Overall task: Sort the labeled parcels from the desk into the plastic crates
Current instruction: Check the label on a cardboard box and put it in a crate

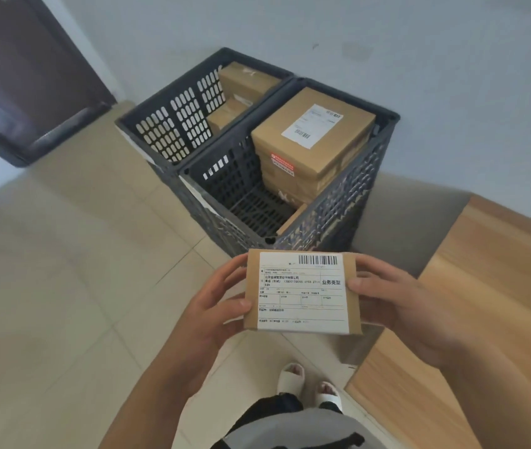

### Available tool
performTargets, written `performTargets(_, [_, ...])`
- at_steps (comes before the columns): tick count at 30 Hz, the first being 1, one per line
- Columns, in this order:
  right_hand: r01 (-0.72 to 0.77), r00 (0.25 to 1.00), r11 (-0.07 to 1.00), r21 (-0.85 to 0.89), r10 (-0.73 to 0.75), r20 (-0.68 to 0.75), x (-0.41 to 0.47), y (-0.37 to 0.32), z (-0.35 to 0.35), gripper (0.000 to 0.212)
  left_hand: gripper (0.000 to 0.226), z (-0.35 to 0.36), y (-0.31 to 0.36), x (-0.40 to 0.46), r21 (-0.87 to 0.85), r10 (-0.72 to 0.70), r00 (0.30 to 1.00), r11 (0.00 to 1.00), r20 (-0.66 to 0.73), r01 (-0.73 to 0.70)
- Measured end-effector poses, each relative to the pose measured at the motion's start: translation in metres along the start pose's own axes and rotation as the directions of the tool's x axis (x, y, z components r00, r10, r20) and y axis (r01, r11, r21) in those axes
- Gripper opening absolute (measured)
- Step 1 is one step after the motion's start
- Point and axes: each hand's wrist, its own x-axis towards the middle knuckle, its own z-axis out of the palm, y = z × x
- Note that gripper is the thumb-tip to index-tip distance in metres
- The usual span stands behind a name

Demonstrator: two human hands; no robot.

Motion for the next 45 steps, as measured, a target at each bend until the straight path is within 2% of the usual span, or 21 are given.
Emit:
performTargets(4, [0.000,0.998,1.000,0.007,0.000,0.058,0.020,-0.005,-0.004,0.043,0.067,-0.005,0.007,0.014,0.036,-0.011,1.000,0.999,-0.021,0.012])
performTargets(7, [0.030,0.998,0.999,0.034,-0.031,0.047,0.033,-0.005,-0.007,0.048,0.065,-0.009,0.016,0.034,0.078,-0.001,1.000,0.997,-0.018,0.003])
performTargets(11, [0.079,0.992,0.993,0.084,-0.070,-0.107,0.051,-0.010,-0.005,0.062,0.043,-0.016,0.028,0.075,0.161,0.059,0.977,0.987,-0.204,-0.026])
performTargets(14, [0.108,0.959,0.992,0.060,-0.088,-0.270,0.075,-0.016,0.003,0.077,0.038,-0.033,0.041,0.109,0.193,0.078,0.966,0.981,-0.245,-0.030])
performTargets(18, [0.114,0.882,0.993,0.020,-0.092,-0.463,0.116,-0.036,0.032,0.090,0.034,-0.061,0.057,0.166,0.121,0.059,0.987,0.992,-0.150,-0.040])
performTargets(20, [0.111,0.841,0.994,0.003,-0.092,-0.534,0.141,-0.051,0.055,0.091,0.036,-0.075,0.068,0.199,0.145,-0.007,0.998,0.989,-0.063,0.016])
performTargets(21, [0.111,0.823,0.994,-0.016,-0.101,-0.559,0.155,-0.058,0.067,0.089,0.043,-0.081,0.074,0.214,0.127,-0.061,0.998,0.990,-0.009,0.061])
performTargets(24, [0.076,0.746,0.991,-0.112,-0.131,-0.653,0.193,-0.078,0.109,0.082,0.076,-0.100,0.091,0.250,-0.076,-0.221,0.963,0.969,0.156,0.235])
performTargets(26, [0.064,0.675,0.979,-0.194,-0.186,-0.714,0.217,-0.086,0.134,0.087,0.091,-0.111,0.102,0.273,-0.122,-0.271,0.936,0.945,0.222,0.303])
performTargets(30, [0.049,0.565,0.948,-0.313,-0.285,-0.774,0.256,-0.087,0.163,0.095,0.094,-0.125,0.118,0.318,-0.111,-0.331,0.887,0.917,0.322,0.382])
performTargets(33, [0.018,0.507,0.937,-0.350,-0.310,-0.804,0.273,-0.082,0.177,0.095,0.085,-0.128,0.121,0.341,-0.049,-0.381,0.857,0.905,0.347,0.422])
performTargets(37, [-0.034,0.467,0.930,-0.367,-0.310,-0.828,0.289,-0.073,0.186,0.094,0.088,-0.131,0.118,0.366,0.049,-0.428,0.834,0.897,0.349,0.440])
performTargets(41, [-0.084,0.541,0.950,-0.302,-0.211,-0.814,0.290,-0.065,0.178,0.096,0.086,-0.143,0.107,0.391,0.160,-0.473,0.825,0.881,0.310,0.445])
performTargets(43, [-0.091,0.473,0.973,-0.211,-0.144,-0.869,0.281,-0.059,0.162,0.094,0.080,-0.145,0.099,0.406,0.243,-0.503,0.818,0.861,0.279,0.447])
performTargets(45, [-0.134,0.333,0.982,-0.136,-0.085,-0.939,0.272,-0.047,0.140,0.086,0.077,-0.140,0.083,0.420,0.346,-0.540,0.808,0.824,0.235,0.449])
